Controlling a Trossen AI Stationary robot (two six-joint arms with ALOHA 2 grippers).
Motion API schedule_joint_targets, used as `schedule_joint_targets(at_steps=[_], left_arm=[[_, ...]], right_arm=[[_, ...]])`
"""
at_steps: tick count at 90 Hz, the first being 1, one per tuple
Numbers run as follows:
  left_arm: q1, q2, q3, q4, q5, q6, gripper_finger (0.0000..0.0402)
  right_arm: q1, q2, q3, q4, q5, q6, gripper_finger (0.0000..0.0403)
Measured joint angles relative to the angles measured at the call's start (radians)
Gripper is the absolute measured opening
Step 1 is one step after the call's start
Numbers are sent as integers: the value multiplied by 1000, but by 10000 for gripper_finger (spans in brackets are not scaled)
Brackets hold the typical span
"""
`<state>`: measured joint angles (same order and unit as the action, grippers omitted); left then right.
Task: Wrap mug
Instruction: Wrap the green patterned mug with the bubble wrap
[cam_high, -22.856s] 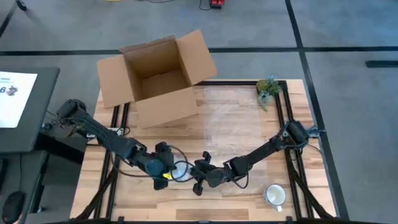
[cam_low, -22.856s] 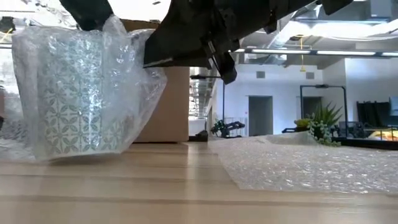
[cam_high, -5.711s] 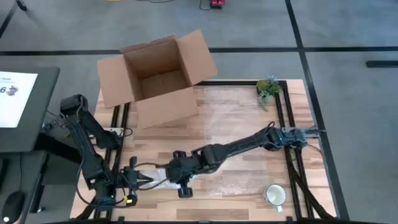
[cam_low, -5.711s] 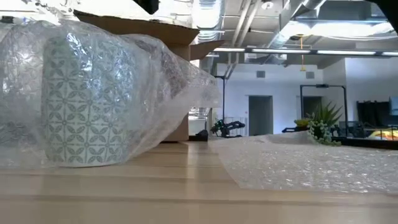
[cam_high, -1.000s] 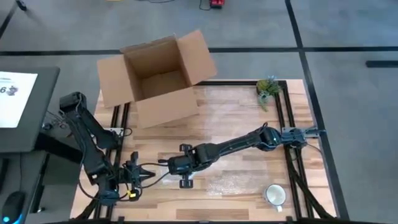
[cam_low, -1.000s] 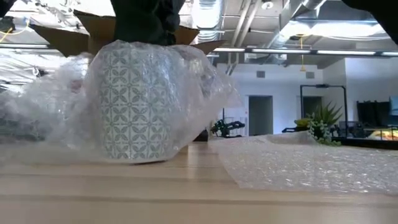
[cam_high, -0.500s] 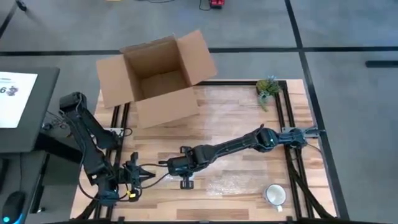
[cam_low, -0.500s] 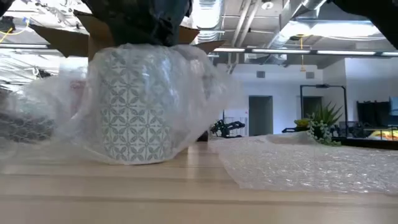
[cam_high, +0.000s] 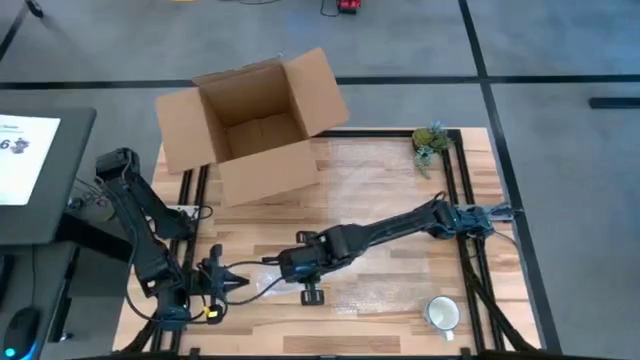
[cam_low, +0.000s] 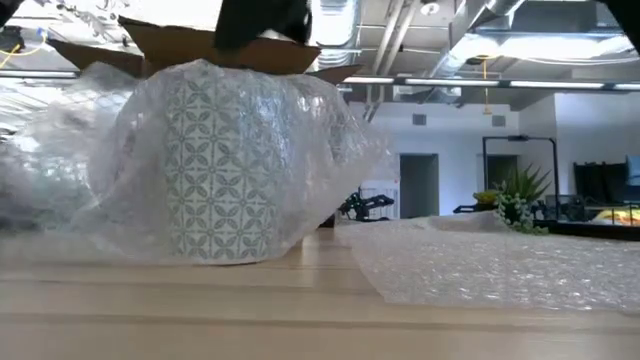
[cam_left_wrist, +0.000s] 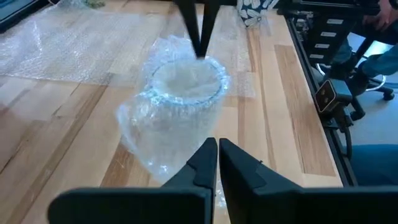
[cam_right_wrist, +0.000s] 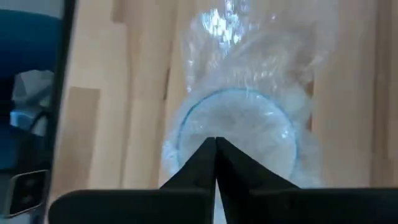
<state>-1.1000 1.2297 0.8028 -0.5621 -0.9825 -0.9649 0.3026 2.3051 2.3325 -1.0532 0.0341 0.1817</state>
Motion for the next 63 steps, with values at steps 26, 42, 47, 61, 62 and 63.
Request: schedule_joint_targets(at_steps=[26,42,47,61,62,63], left_arm=[[0,0,0,-1,-2,0,0],[0,0,0,-2,-1,0,0],[0,0,0,-2,-2,0,0],[0,0,0,-3,-1,0,0],[0,0,0,-3,-1,0,0],[0,0,0,-3,-1,0,0]], right_arm=[[-11,6,-2,191,-10,-61,0],[-19,47,-100,158,-25,-51,0],[-19,64,-122,201,-46,-45,0],[-33,92,-191,246,-70,-20,0],[-34,93,-194,249,-72,-19,0],[-35,94,-196,250,-73,-17,0]])
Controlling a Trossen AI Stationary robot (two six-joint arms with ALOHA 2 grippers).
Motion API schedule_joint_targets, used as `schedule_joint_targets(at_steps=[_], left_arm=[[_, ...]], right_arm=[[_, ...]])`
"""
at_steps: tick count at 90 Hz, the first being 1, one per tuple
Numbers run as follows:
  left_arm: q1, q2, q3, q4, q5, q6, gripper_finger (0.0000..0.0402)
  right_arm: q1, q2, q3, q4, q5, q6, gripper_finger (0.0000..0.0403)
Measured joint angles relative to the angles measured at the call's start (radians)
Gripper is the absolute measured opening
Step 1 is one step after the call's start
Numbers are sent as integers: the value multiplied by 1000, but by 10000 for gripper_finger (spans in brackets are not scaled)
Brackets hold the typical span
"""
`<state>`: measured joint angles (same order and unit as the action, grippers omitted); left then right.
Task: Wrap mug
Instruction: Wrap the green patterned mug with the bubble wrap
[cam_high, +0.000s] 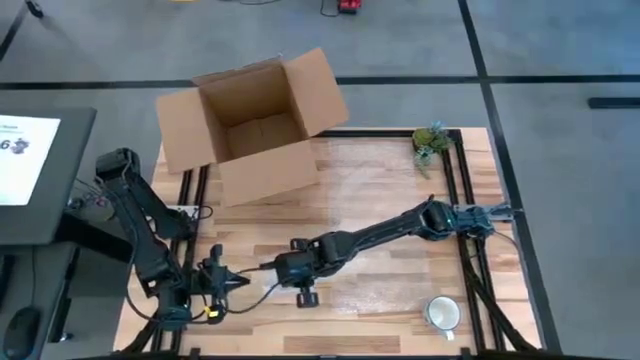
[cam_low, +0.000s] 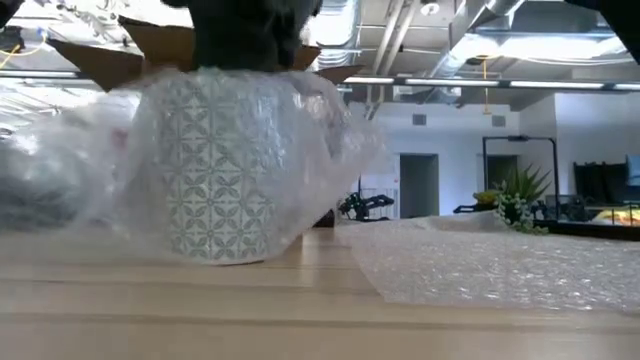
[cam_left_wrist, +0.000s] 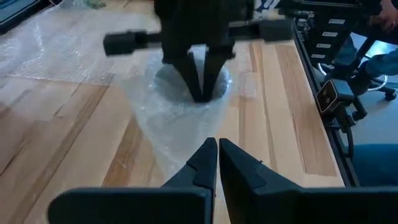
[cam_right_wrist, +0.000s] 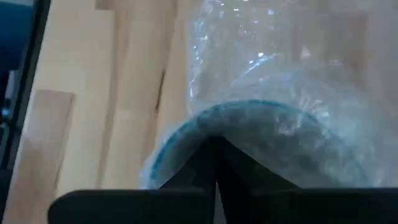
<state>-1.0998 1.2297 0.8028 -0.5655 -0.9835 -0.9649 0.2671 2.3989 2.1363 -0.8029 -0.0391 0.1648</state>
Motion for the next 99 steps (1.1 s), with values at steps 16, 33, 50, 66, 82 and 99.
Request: schedule_joint_targets(at_steps=[16,33,50,66,82,99], left_arm=[[2,0,0,1,0,0,0],[2,0,0,2,0,0,0],[2,0,0,3,1,0,0],[2,0,0,3,1,0,0],[2,0,0,2,1,0,0],[2,0,0,0,2,0,0]], right_arm=[[-9,3,-34,-10,-9,12,0],[-9,-21,8,-65,-12,4,0],[-3,-68,104,-210,-12,3,0],[5,-82,173,-285,-12,1,0],[10,-85,198,-118,-12,-43,0],[-5,-30,190,-146,-7,-45,0]])
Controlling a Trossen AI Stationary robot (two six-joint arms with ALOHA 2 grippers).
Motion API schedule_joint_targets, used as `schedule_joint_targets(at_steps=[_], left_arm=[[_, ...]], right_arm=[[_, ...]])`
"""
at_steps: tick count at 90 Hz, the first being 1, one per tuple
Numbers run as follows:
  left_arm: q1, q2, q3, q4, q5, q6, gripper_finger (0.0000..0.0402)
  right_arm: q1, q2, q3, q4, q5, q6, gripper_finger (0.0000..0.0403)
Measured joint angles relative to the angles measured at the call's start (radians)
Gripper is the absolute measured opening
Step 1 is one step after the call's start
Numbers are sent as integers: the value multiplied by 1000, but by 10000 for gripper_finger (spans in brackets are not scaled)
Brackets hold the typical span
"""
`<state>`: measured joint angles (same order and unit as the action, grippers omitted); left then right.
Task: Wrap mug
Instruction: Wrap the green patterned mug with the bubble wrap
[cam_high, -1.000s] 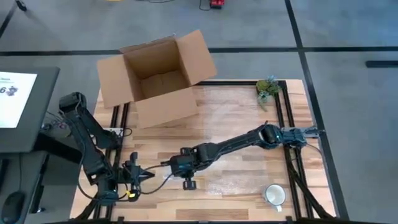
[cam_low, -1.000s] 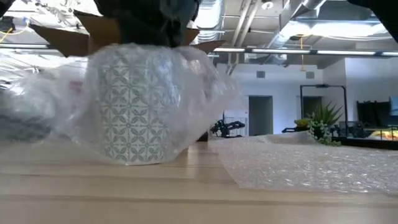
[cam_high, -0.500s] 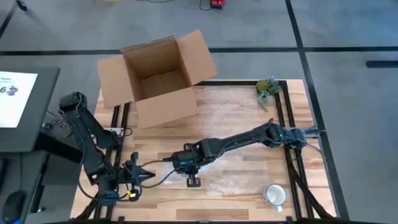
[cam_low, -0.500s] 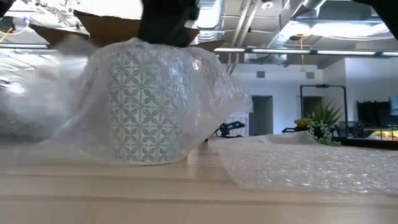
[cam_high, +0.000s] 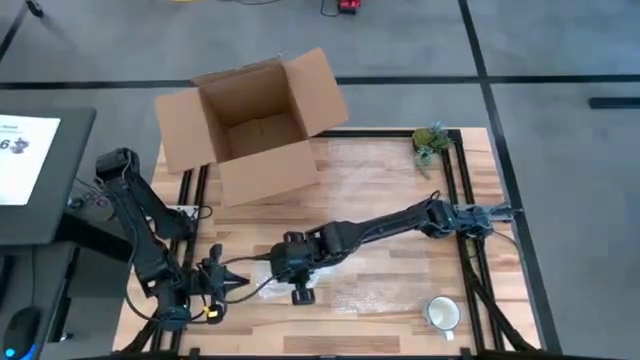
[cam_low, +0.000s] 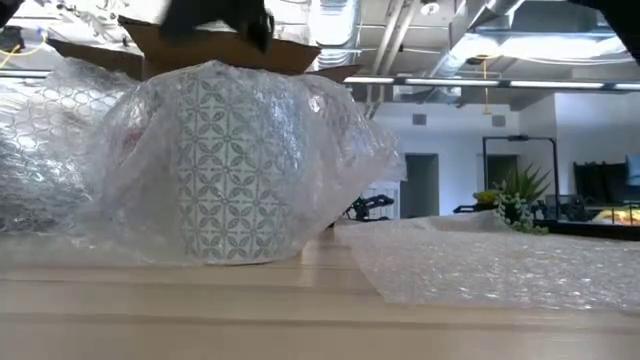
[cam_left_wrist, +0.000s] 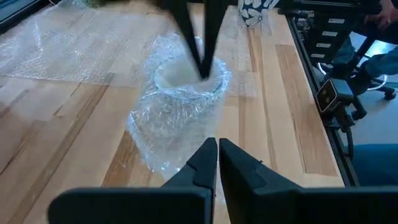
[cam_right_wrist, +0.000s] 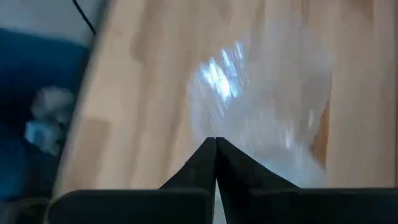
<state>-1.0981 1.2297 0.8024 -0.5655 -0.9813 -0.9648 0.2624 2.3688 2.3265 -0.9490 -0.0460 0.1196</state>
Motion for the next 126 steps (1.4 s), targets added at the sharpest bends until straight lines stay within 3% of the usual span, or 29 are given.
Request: schedule_joint_targets(at_steps=[38,71,93,106,114,126], left_arm=[[-1,0,0,6,9,0,0],[27,-1,0,92,12,17,0],[218,-1,0,15,248,89,0],[277,-1,-1,-105,256,57,0],[295,-1,-27,-36,249,113,0],[316,-1,-115,195,270,239,0]], right_arm=[[-15,149,7,-41,-14,15,0],[-21,161,5,-54,-24,-37,0],[-5,133,2,-50,-27,-96,0],[1,130,1,-46,-25,-119,0],[2,130,1,-43,-26,-127,0],[1,130,1,-21,-28,-131,0]])
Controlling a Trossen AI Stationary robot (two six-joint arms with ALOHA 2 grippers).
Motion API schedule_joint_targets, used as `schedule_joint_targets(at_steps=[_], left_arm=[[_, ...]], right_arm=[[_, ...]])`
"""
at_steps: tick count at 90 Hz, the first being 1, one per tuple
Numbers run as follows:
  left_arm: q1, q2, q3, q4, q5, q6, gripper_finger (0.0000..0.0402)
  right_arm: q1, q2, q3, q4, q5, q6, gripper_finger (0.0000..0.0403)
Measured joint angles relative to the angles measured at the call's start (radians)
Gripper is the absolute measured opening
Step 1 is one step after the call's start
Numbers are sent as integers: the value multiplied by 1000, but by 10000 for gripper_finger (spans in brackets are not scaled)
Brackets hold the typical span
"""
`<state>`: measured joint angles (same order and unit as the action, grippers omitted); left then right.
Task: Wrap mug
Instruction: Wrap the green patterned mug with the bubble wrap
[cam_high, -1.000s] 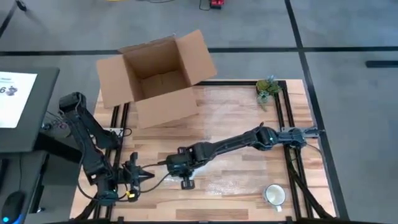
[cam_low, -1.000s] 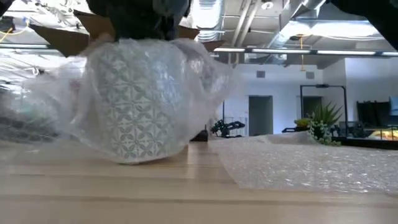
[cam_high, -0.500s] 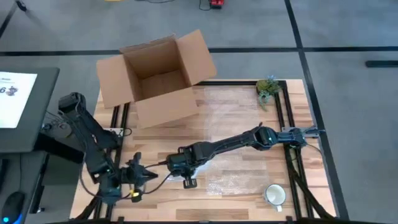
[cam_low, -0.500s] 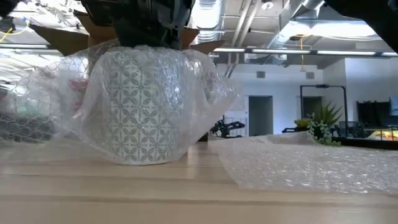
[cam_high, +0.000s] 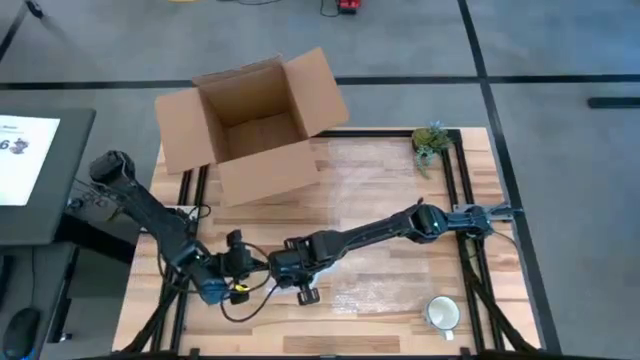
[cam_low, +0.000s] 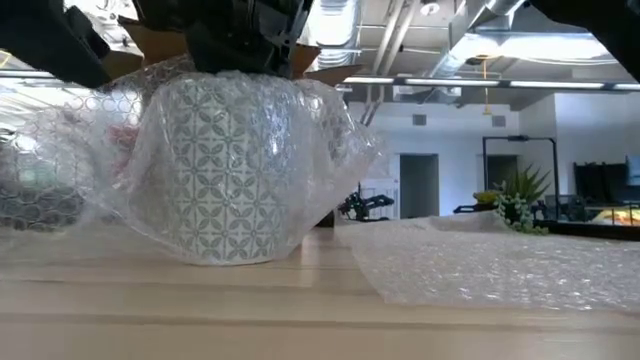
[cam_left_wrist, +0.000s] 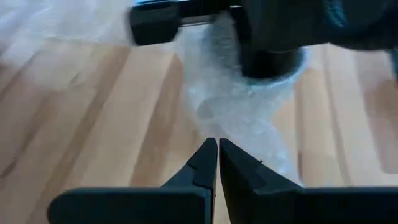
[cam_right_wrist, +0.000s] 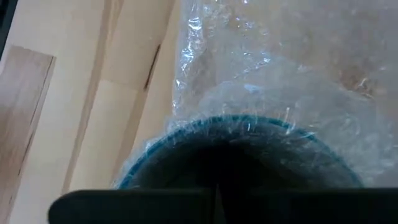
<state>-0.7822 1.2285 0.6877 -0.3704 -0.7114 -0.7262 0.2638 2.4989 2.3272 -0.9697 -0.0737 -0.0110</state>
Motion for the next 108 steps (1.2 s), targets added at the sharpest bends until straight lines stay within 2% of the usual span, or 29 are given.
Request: schedule_joint_targets(at_steps=[12,22,80,108], left_arm=[[24,0,-87,223,0,98,0],[41,0,-121,329,0,150,0],[129,0,-123,394,60,238,0],[129,0,-123,420,82,236,0]], right_arm=[[-4,-8,-2,17,-5,-1,0],[-3,-16,-2,18,9,7,0],[20,-185,5,-97,168,111,0],[147,-238,3,-434,262,275,0]])
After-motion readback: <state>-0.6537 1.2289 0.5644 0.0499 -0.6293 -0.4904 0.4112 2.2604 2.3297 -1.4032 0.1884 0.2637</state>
